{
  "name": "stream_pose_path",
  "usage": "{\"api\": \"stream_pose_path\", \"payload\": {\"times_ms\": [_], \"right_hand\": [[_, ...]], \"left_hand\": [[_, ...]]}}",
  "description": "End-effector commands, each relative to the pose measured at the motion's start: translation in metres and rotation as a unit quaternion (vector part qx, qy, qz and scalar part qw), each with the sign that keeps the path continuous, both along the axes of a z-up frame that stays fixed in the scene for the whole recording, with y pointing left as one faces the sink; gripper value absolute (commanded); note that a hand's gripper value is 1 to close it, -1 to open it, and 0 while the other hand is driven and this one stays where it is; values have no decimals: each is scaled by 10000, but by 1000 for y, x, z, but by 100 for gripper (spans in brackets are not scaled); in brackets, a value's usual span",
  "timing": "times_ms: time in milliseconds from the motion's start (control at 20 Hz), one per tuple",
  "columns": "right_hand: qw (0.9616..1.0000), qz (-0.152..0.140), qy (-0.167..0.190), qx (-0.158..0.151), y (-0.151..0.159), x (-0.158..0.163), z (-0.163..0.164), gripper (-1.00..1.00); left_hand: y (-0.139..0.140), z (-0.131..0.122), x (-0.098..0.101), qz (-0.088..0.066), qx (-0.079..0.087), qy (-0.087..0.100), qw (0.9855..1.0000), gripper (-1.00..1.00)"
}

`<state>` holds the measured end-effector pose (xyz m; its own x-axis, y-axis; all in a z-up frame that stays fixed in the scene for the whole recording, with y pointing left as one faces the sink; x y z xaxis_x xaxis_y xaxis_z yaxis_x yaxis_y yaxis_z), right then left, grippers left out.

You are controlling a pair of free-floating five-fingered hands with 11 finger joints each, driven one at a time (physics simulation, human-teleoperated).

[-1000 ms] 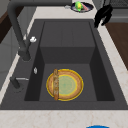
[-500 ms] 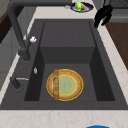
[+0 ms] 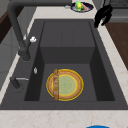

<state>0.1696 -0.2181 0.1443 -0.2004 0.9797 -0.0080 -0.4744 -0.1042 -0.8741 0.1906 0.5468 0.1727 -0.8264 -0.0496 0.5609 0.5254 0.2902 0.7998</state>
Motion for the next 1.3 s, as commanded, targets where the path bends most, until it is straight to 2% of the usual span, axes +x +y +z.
{"api": "stream_pose_path", "payload": {"times_ms": [0,150,400,500,800,950,1000,1150,1250], "right_hand": [[10000,0,0,0,0,0,0,0],[10000,0,0,0,0,0,0,0],[10000,0,0,0,0,0,0,0],[10000,0,0,0,0,0,0,0],[10000,0,0,0,0,0,0,0],[10000,0,0,0,0,0,0,0],[10000,0,0,0,0,0,0,0],[10000,0,0,0,0,0,0,0],[10000,0,0,0,0,0,0,0]], "left_hand": [[2,-6,8,1,-41,28,10000,-100],[3,-11,7,-33,-35,41,10000,-100],[4,-19,6,-69,-17,179,9998,-100],[5,-17,6,-63,1,107,9999,-100],[3,-17,7,-97,5,188,9998,-100],[3,-17,7,-104,4,125,9999,-100],[2,-20,7,-29,3,149,9999,-100],[-20,-18,10,30,188,160,9997,-100],[-27,-18,12,63,199,164,9996,-100]]}}
